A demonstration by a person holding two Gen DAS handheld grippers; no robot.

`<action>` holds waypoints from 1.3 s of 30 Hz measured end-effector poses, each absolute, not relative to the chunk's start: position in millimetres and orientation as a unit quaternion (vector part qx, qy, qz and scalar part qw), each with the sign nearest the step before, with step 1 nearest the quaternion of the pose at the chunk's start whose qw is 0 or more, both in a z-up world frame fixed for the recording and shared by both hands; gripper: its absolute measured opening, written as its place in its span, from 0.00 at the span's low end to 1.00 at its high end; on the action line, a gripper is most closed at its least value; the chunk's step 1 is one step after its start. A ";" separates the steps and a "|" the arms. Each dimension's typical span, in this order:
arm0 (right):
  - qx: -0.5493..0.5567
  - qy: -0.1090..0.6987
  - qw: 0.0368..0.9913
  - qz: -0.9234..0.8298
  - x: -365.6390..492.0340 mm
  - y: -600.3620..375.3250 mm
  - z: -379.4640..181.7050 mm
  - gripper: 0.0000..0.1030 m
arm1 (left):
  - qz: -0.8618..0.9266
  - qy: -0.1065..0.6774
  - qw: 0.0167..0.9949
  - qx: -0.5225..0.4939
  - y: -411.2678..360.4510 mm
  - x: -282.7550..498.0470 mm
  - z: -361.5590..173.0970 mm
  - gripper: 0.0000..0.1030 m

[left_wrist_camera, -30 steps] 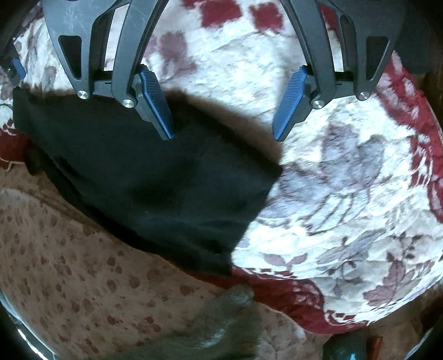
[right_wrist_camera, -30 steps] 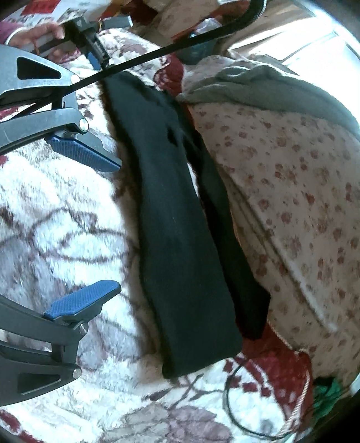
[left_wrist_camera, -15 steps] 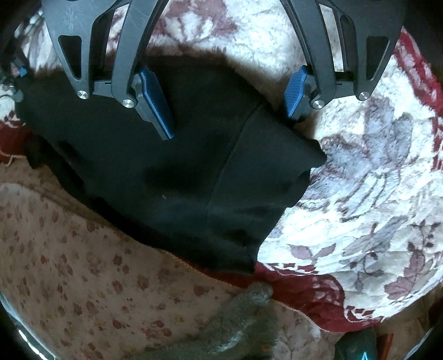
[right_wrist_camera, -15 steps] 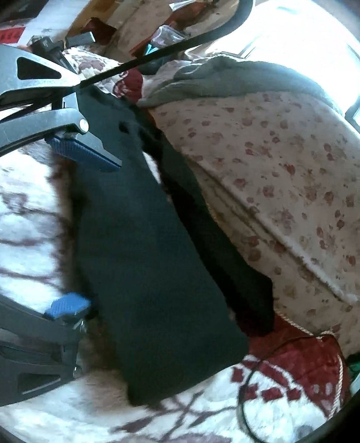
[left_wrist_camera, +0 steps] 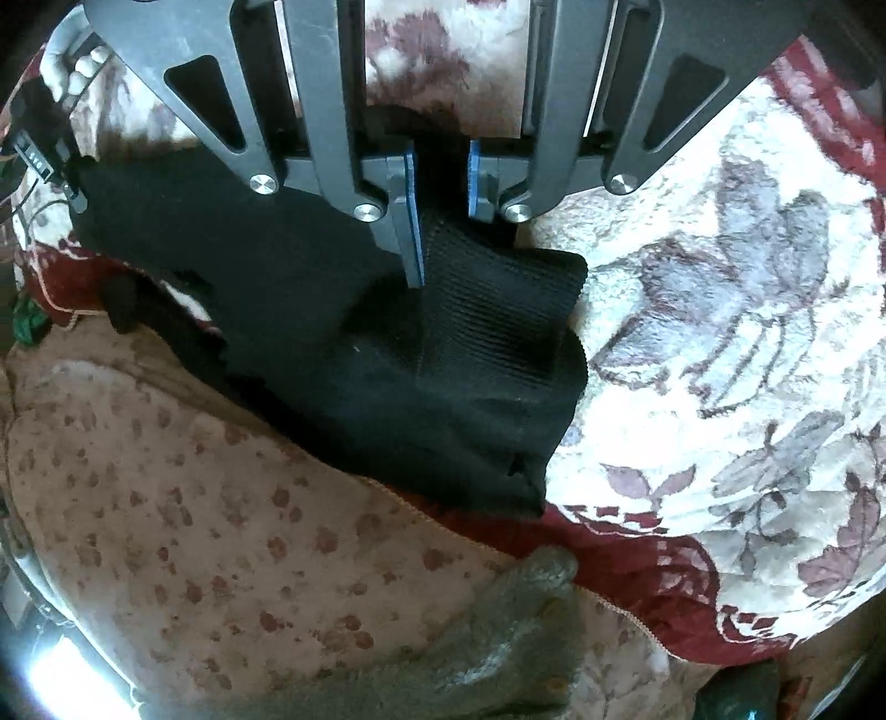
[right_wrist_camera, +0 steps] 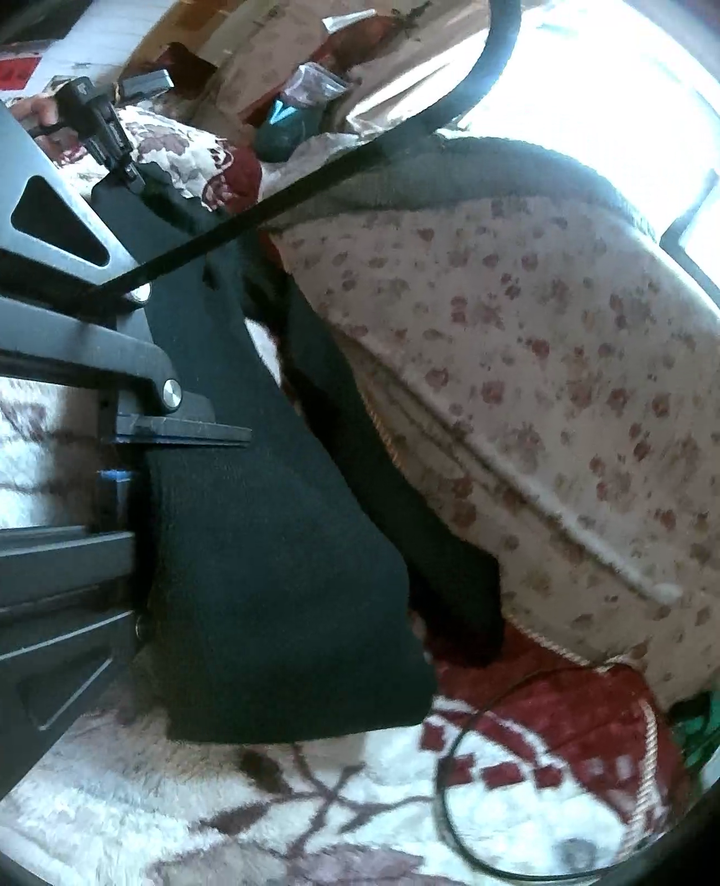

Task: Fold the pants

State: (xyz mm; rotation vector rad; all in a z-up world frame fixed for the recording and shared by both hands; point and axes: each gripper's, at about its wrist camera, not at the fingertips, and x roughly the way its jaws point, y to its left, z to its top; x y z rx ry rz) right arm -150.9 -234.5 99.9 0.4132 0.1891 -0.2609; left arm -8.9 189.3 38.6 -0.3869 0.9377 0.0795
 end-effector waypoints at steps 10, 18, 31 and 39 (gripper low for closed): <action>0.194 0.114 0.970 -0.088 -172.6 -184.7 94.2 0.05 | 0.035 0.445 0.878 -0.171 223.7 -30.2 75.7 0.11; 0.201 0.155 0.967 -0.031 -165.6 -138.5 62.1 0.05 | 0.082 0.444 0.879 -0.154 268.2 -64.7 78.4 0.11; 0.353 0.086 0.932 -0.011 -182.1 -207.6 23.7 0.19 | 0.146 0.472 0.860 -0.126 269.2 -69.8 32.6 0.11; 0.351 0.025 0.936 -0.017 -217.1 -223.5 48.6 0.19 | 0.148 0.475 0.858 -0.126 272.5 -68.0 32.8 0.11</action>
